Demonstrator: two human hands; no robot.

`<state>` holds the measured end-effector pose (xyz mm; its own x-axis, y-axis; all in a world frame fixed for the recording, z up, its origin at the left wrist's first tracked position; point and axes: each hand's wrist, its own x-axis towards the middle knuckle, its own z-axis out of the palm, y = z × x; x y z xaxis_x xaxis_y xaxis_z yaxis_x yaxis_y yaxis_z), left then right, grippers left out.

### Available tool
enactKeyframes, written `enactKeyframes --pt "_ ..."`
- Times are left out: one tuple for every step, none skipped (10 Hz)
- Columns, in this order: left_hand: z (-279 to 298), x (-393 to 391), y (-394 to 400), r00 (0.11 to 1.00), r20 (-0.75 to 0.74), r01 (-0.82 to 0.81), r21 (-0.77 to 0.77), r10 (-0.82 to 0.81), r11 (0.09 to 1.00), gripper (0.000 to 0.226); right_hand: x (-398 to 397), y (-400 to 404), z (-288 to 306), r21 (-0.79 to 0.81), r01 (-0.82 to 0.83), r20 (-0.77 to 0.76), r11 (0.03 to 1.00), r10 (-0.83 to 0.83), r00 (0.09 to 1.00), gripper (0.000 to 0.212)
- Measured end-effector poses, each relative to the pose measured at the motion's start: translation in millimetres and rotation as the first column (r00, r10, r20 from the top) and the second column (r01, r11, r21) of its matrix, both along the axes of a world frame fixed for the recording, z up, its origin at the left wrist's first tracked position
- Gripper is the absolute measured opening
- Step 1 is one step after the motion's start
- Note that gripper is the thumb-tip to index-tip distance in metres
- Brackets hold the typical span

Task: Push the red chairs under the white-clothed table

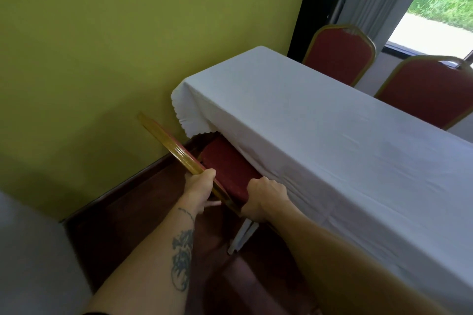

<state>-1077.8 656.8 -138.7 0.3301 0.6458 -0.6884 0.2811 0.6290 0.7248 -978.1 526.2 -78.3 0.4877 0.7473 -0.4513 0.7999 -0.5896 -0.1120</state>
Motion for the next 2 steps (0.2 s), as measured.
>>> enactKeyframes --pt "8 -2 -4 0.992 -0.122 0.038 0.095 -0.027 0.995 0.065 0 -13 1 0.070 0.038 0.003 0.997 -0.038 0.999 0.029" --pt "22 -3 -19 0.931 -0.348 0.041 0.389 0.106 0.920 0.092 20 -26 16 0.158 0.154 -0.043 0.975 -0.149 0.988 0.033"
